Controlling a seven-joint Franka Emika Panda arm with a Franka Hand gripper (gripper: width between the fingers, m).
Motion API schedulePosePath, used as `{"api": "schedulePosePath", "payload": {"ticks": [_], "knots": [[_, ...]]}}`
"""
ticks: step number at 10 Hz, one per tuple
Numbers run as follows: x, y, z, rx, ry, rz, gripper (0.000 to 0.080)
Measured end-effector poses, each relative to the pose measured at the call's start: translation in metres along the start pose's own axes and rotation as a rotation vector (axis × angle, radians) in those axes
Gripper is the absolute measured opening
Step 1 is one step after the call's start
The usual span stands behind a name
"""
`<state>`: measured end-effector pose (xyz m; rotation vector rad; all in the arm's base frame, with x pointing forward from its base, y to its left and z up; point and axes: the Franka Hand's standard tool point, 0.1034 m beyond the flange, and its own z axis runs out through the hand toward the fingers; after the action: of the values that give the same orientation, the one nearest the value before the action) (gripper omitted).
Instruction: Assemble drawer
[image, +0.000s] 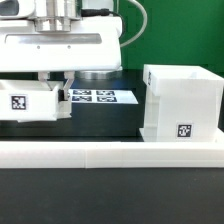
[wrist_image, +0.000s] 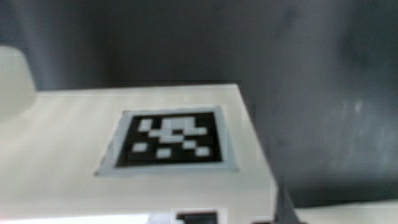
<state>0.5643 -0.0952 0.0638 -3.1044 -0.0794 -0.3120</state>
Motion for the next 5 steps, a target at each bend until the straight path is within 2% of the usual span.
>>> {"api": "schedulePosePath", "payload": {"ticks": [2, 5], "knots": [[0.0001, -0.0035, 0.0004, -0.008, -0.010, -0.245, 0.0041], [-0.0083, -0.0019, 0.0043, -0.002, -0.031, -0.518, 0.0041]]}}
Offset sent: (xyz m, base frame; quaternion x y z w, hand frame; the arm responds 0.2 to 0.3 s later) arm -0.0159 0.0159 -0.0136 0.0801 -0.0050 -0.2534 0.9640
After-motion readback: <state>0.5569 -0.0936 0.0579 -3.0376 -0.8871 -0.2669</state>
